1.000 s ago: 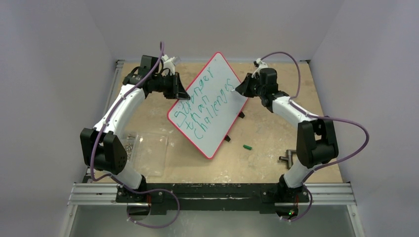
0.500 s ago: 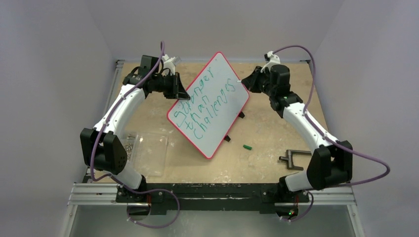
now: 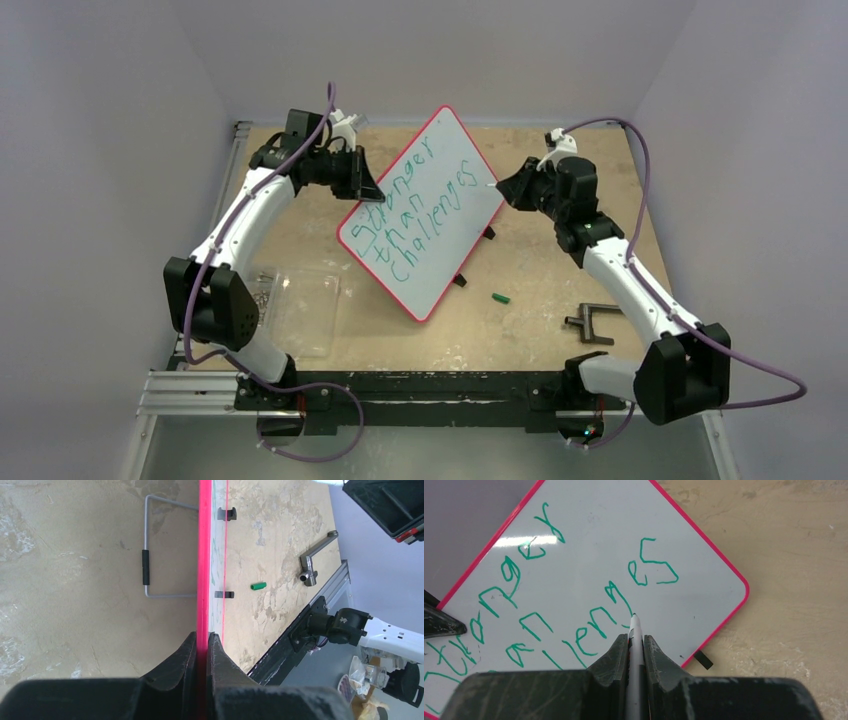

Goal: Write a sentence on the whiteboard

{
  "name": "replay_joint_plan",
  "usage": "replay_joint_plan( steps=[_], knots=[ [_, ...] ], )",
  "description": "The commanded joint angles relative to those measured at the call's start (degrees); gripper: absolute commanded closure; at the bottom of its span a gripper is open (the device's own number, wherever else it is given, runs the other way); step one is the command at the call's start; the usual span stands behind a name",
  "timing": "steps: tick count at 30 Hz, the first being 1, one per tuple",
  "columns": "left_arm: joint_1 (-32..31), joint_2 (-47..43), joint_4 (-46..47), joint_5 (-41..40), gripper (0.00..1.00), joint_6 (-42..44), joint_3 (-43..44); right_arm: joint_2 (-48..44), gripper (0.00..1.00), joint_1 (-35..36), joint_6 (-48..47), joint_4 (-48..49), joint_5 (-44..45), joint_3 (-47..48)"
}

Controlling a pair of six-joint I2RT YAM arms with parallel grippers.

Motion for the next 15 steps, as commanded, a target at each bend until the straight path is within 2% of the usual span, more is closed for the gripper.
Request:
replay_joint_plan(
  steps=[1, 7, 15],
  knots=[
    [-0.79, 0.96, -2.97, -5.84, 1.0, 2.19, 1.32, -3.45, 1.0, 0.21, 1.15, 2.63, 0.13, -2.13],
    [-0.83, -0.44, -0.72, -6.21, 1.0, 0.44, -2.53, -5.6, 1.0, 0.22, 2.58, 3.01, 0.11, -3.68],
    [-0.84, -2.74, 1.13, -8.23, 0.92, 0.39, -8.64, -7.51, 1.0, 0.22, 3.02, 2.84, -0.32, -5.27]
  ],
)
